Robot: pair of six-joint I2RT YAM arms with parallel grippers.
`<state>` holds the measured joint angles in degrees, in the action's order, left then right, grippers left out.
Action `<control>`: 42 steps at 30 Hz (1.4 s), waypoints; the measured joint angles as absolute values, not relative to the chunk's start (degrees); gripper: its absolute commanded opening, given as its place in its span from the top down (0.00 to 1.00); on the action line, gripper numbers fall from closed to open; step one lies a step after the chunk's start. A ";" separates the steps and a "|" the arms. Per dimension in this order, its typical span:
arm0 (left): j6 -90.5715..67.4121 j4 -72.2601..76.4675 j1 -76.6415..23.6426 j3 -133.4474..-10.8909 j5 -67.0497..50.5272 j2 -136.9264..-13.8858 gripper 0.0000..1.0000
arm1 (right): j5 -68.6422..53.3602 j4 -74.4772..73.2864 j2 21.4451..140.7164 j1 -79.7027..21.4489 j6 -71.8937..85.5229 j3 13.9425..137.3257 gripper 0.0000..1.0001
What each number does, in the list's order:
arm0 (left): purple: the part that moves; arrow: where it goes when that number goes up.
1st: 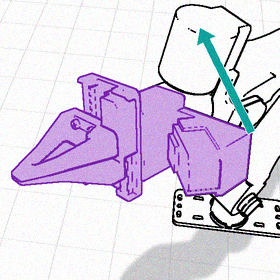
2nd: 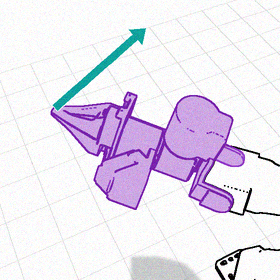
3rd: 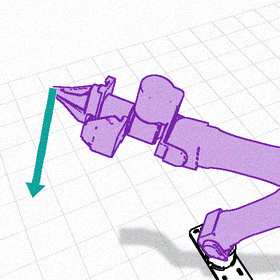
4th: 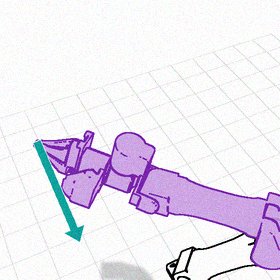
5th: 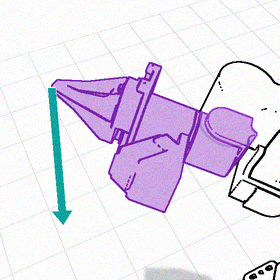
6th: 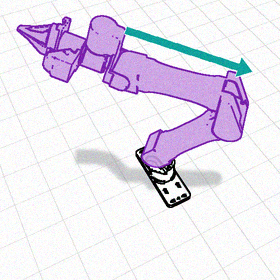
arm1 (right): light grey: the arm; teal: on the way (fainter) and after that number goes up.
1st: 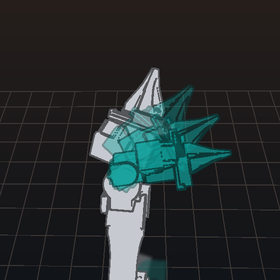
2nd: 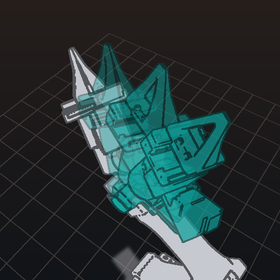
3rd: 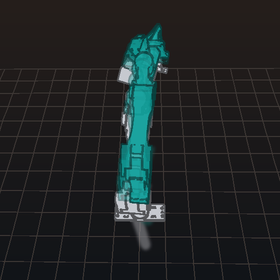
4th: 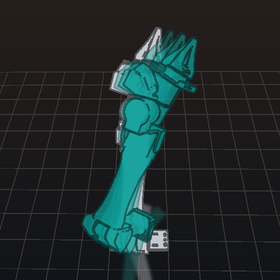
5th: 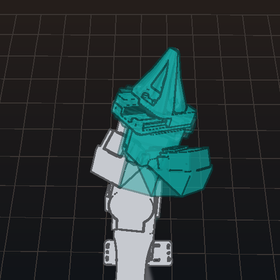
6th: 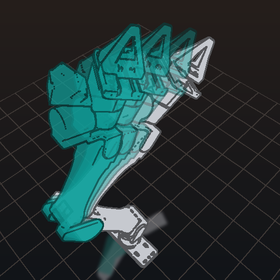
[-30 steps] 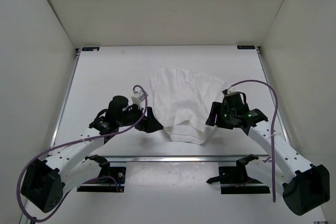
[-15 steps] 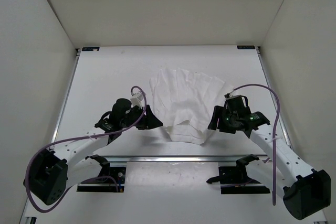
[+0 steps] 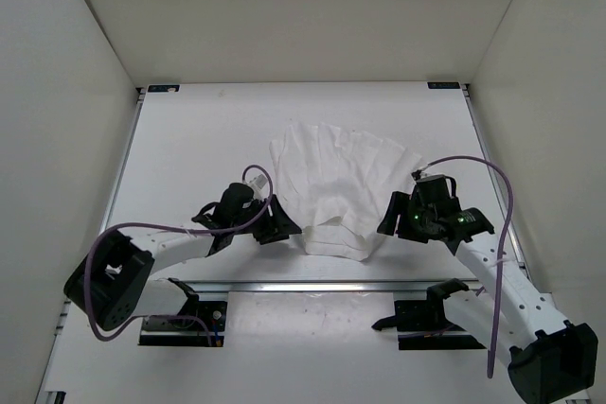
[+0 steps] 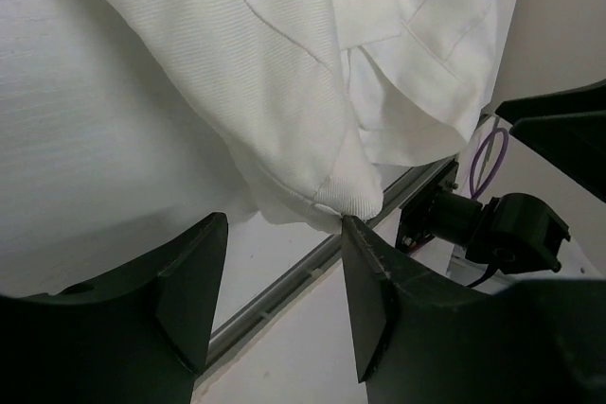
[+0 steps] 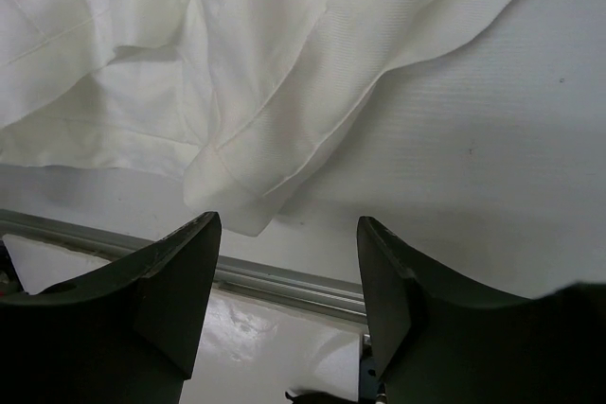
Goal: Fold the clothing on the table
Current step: Flatten the skirt out
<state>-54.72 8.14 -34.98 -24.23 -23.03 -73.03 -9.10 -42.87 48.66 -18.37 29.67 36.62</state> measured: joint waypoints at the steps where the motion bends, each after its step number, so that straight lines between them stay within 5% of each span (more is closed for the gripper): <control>1: -55.59 8.75 -35.35 -24.49 -22.87 -74.17 0.38 | -9.37 -42.76 48.36 -18.28 29.52 36.51 0.43; 7: -60.16 13.21 -36.18 -25.15 -20.93 -77.89 0.45 | -10.63 -42.46 47.44 -18.41 29.21 35.77 0.42; 16: -63.90 15.73 -36.03 -25.12 -17.54 -73.17 0.37 | -11.18 -42.48 48.40 -19.44 29.61 35.35 0.41; 29: -65.47 19.11 -36.58 -24.69 -17.67 -78.35 0.38 | -11.40 -41.06 48.64 -19.81 32.05 33.74 0.39; 31: -65.71 20.12 -36.67 -24.69 -18.28 -80.51 0.45 | -11.68 -39.92 48.56 -19.81 33.10 32.32 0.38; 39: -65.89 22.81 -36.82 -24.47 -21.12 -84.14 1.00 | -16.21 -31.22 49.21 -17.26 36.45 23.81 0.39; 42: -65.23 23.22 -36.62 -23.83 -22.11 -84.14 1.00 | -18.35 -27.64 48.80 -15.18 37.65 22.04 0.55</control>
<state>-65.23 23.22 -36.62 -23.83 -22.11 -84.14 -18.35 -27.64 48.80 -15.18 37.65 22.04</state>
